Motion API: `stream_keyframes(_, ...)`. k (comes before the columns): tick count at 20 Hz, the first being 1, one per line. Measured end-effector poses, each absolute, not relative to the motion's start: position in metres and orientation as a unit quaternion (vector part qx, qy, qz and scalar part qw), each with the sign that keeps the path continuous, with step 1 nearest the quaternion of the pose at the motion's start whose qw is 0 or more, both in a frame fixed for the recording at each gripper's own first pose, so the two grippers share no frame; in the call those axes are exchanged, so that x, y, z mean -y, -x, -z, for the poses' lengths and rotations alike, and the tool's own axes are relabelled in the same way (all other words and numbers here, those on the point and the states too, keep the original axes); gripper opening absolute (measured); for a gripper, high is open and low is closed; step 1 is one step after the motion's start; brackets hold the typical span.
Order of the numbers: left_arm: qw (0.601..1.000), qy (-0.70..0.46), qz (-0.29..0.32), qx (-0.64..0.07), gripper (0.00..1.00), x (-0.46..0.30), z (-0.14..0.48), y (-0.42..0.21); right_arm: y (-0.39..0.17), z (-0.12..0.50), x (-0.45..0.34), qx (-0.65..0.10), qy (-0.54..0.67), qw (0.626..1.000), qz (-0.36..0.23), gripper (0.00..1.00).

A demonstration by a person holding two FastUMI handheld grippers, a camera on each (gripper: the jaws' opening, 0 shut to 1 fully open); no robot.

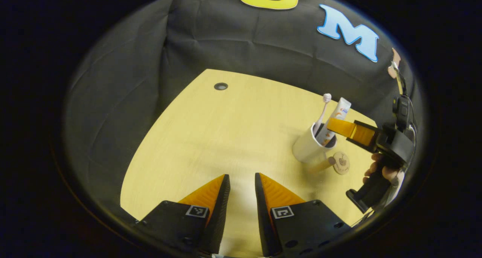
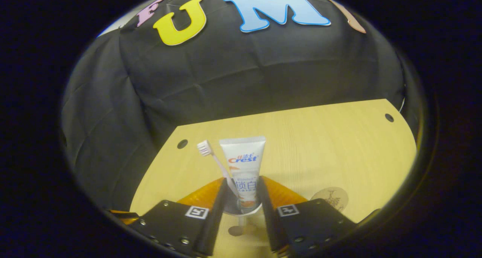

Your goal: Put the toothbrush and toothpaste on the desktop into the cup, then pick up the cup and place it on the coaster on the desktop.

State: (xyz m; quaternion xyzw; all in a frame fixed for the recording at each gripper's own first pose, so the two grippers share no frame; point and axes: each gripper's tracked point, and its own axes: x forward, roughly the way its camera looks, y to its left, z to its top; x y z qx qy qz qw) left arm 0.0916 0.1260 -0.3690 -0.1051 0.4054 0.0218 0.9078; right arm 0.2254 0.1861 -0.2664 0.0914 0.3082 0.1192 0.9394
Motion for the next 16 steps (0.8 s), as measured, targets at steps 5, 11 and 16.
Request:
stream_keyframes(5,0.904,0.107,0.011,-0.414,0.48,-0.089,0.373,-0.1,-0.217,0.245,-0.167,-0.292,-0.101,0.944,-0.116,0.67)
stream_keyframes(11,0.895,0.105,0.05,-0.431,0.62,-0.049,0.381,-0.1,-0.208,0.229,-0.127,-0.282,-0.119,0.948,-0.093,0.67)
stream_keyframes(16,0.885,0.082,0.083,-0.451,0.79,-0.022,0.385,-0.104,-0.19,0.241,-0.078,-0.291,-0.133,0.946,-0.053,0.67)
